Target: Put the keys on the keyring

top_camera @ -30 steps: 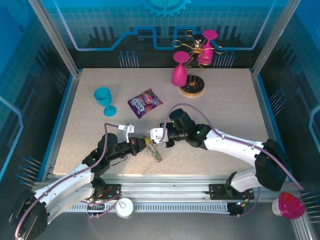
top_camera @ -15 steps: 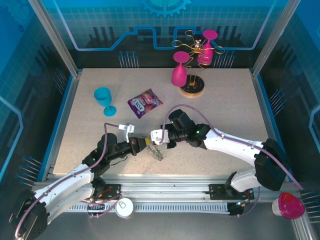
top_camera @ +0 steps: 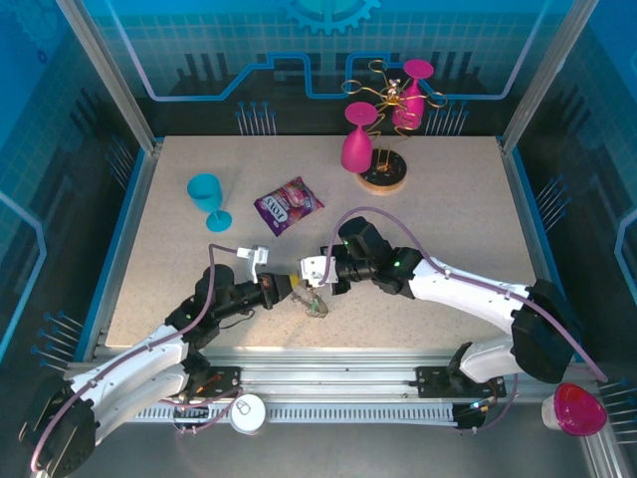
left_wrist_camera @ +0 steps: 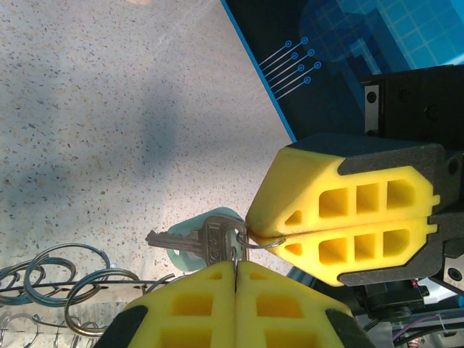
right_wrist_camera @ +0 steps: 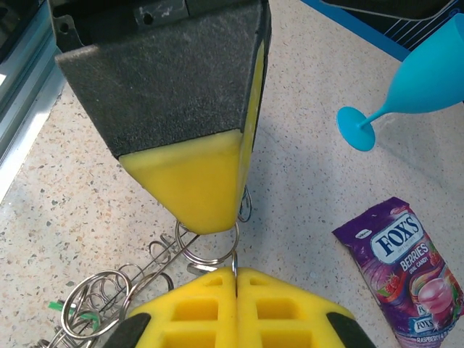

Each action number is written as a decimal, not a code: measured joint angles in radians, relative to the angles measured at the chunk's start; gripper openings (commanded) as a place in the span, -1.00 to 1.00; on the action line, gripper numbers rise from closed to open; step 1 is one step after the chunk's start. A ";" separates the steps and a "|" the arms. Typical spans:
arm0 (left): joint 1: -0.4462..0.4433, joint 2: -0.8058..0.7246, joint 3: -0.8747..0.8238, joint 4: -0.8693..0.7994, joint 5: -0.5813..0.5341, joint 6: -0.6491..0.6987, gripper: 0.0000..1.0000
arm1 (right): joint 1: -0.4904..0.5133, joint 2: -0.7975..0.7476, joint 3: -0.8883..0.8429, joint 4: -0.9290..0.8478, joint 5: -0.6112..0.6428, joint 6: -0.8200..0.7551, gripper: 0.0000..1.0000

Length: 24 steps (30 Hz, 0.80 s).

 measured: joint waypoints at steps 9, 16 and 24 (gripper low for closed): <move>0.000 0.000 0.000 0.003 0.000 0.000 -1.00 | 0.000 0.000 -0.001 0.000 0.000 -0.004 -1.00; 0.000 0.000 0.000 0.003 0.000 -0.001 -1.00 | 0.001 0.000 -0.001 -0.010 0.000 -0.017 -1.00; 0.000 0.000 0.000 0.003 0.000 -0.010 -1.00 | 0.002 0.000 -0.001 -0.011 0.000 -0.035 -1.00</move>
